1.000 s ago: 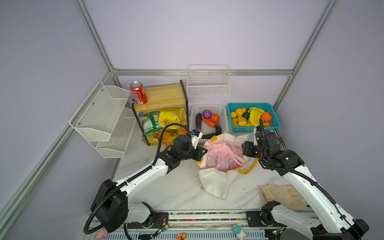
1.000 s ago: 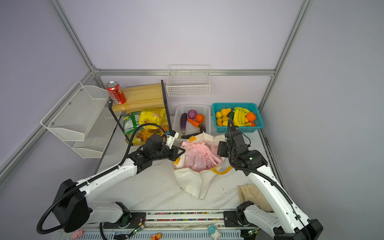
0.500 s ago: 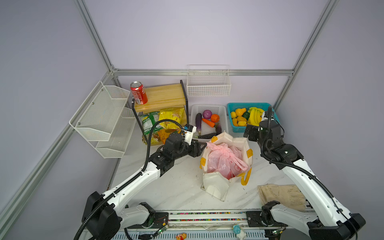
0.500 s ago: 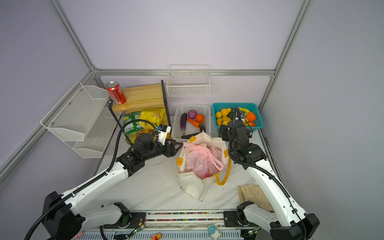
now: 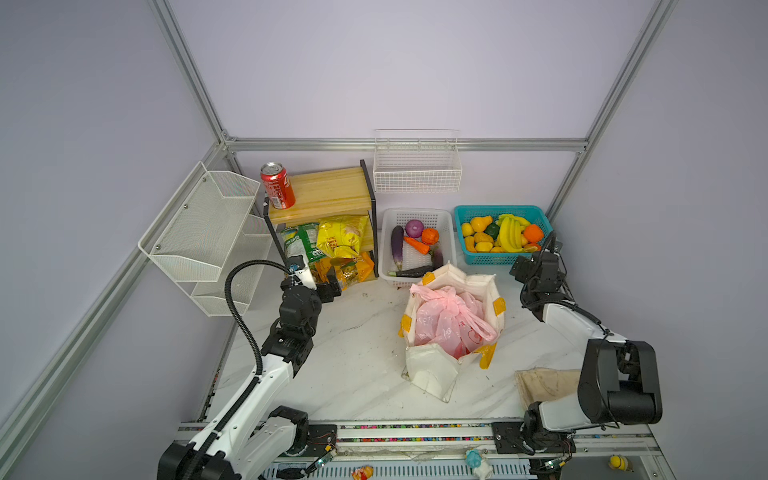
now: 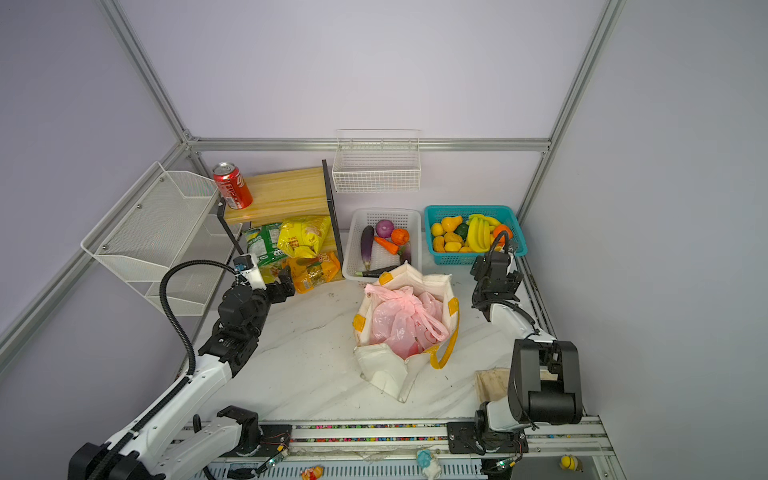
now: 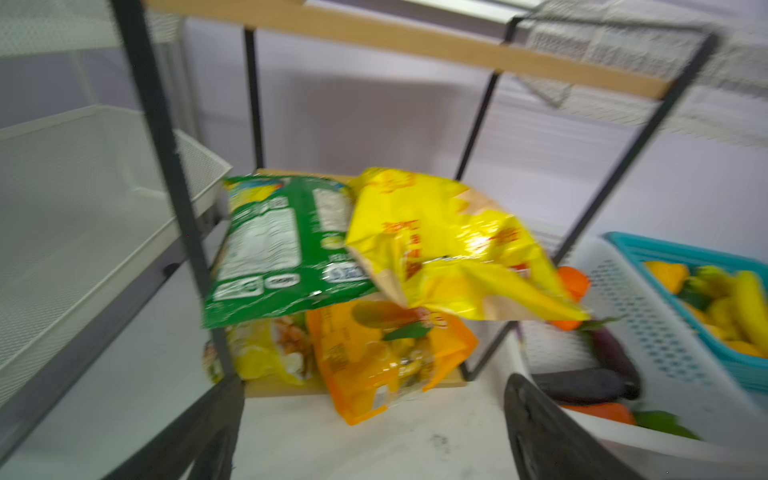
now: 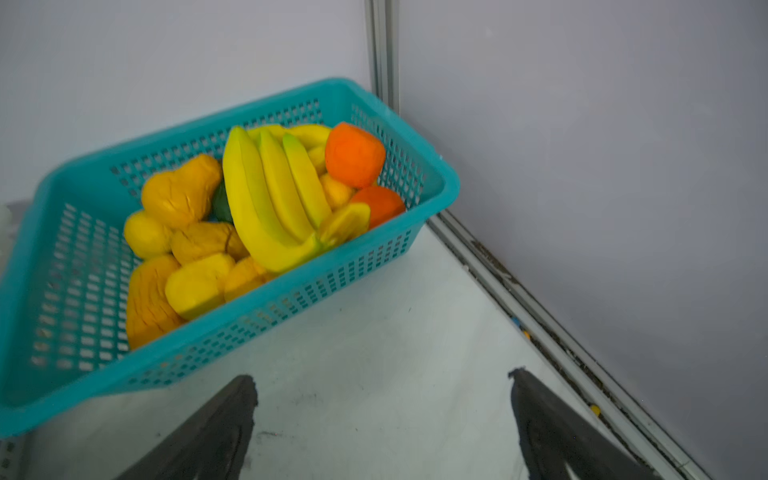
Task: Place the mixed food into the grocery bags and tie them
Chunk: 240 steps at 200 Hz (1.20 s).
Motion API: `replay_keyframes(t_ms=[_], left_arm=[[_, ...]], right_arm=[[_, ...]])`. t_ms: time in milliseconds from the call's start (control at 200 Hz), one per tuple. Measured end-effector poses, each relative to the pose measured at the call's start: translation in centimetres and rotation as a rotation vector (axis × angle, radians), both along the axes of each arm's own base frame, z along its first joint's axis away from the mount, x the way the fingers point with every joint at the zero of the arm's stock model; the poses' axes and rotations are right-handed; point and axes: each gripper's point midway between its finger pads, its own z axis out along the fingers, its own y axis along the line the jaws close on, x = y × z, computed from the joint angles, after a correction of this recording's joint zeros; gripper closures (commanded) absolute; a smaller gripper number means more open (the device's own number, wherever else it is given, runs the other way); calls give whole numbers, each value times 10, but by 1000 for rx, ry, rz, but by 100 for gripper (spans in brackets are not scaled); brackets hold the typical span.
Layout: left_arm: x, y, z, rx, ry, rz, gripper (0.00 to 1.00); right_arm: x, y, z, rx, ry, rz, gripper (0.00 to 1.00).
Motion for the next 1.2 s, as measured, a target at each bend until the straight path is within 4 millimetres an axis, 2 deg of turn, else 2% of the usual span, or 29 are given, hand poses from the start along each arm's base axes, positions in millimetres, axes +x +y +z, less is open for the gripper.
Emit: replay_keyframes(t_ms=[50, 120, 250, 340, 505, 680, 780, 935, 1200], left_arm=[[3, 16, -19, 26, 34, 48, 1], [9, 31, -42, 64, 75, 91, 0], [21, 46, -77, 116, 148, 120, 0], [26, 51, -93, 136, 161, 126, 1], [29, 52, -124, 154, 176, 111, 0], [33, 49, -157, 167, 212, 72, 0], [34, 48, -153, 164, 190, 68, 1], [38, 47, -144, 161, 149, 65, 0], [39, 47, -141, 161, 135, 62, 0]], right_arm=[[-5, 3, -19, -10, 2, 25, 3], [-7, 7, -34, -18, -17, 55, 3], [8, 16, -45, -21, -64, 122, 3], [16, 23, -51, -17, -71, 166, 3], [22, 33, -39, -15, -137, 225, 3], [6, 42, -22, -11, -252, 269, 3], [-3, 48, -23, -12, -307, 292, 3], [-5, 58, -46, -10, -292, 318, 3], [9, 75, -27, -49, -343, 358, 3]])
